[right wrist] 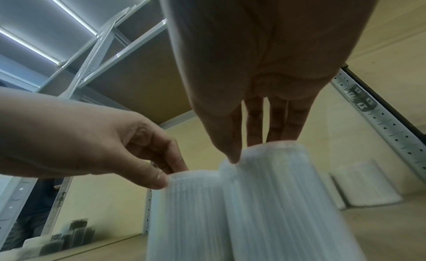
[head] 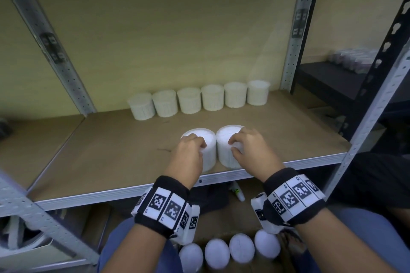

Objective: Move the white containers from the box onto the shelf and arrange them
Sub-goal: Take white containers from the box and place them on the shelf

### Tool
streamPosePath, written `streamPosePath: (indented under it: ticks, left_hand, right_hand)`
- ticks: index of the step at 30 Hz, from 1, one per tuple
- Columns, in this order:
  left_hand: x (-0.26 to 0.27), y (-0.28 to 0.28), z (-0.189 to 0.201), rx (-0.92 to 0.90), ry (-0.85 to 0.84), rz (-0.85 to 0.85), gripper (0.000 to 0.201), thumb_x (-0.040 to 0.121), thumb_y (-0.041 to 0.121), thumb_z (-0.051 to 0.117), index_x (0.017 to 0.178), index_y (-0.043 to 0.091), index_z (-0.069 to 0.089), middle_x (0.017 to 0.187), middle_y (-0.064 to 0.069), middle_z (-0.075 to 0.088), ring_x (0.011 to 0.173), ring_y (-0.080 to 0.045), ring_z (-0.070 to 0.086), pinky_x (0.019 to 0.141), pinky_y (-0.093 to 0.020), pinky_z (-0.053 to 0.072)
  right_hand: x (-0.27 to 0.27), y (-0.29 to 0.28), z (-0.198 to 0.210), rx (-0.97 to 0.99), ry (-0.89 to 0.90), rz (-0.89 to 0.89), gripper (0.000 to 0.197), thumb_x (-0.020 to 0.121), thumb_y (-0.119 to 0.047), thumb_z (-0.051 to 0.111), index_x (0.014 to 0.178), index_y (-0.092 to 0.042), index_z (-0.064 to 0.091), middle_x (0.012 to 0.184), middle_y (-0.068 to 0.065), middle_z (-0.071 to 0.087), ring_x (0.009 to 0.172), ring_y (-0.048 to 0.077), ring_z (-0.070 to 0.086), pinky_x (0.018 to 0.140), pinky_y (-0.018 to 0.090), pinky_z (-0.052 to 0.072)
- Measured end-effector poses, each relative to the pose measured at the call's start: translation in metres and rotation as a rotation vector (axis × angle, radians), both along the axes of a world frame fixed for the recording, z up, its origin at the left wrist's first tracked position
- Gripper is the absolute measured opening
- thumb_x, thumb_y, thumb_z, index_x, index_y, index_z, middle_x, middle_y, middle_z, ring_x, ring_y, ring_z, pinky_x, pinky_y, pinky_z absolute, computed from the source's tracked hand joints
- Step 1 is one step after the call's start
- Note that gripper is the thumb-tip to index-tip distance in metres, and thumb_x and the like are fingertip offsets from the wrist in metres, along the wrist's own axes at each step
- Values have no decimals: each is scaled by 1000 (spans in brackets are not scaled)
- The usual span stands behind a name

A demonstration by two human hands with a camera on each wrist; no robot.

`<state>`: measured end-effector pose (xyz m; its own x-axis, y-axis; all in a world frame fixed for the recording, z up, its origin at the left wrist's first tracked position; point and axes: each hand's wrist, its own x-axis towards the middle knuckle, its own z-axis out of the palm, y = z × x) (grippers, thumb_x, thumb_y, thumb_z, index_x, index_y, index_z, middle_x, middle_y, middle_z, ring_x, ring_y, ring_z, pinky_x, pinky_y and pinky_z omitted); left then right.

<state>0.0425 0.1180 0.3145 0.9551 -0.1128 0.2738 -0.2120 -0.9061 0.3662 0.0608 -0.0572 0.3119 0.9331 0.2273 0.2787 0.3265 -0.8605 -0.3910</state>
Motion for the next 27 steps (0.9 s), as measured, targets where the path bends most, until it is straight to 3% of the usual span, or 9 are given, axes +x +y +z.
streamPosePath:
  ticks: [6, 10, 17, 27]
  left_hand:
    - [12, -9, -3, -45, 6, -19, 33, 85, -5, 51, 111, 9, 66, 116, -4, 60, 111, -21, 55, 94, -31, 46]
    - [26, -23, 0, -64, 14, -51, 34, 84, -9, 48, 108, 8, 66, 113, -5, 61, 107, -22, 55, 89, -29, 46]
    - [58, -49, 4, -39, 75, -86, 32, 87, -7, 48, 111, 6, 64, 118, -11, 58, 112, -25, 53, 92, -32, 44]
    - [106, -78, 3, -20, 104, -119, 33, 90, -5, 47, 118, 6, 61, 127, -12, 55, 120, -25, 50, 94, -28, 40]
  right_hand:
    - [8, -11, -1, -3, -10, -25, 25, 90, -16, 56, 110, -17, 69, 116, 0, 61, 113, 18, 50, 91, 26, 42]
    - [19, -24, 0, 16, 0, -67, 23, 89, -16, 58, 109, -16, 70, 116, 1, 62, 115, 19, 51, 93, 27, 41]
    - [44, -47, -1, 25, 26, -140, 22, 89, -15, 59, 109, -16, 70, 117, 3, 62, 115, 20, 53, 91, 26, 41]
    - [85, -73, -1, 93, 88, -217, 22, 90, -12, 59, 109, -13, 70, 122, 7, 62, 110, 23, 59, 91, 28, 45]
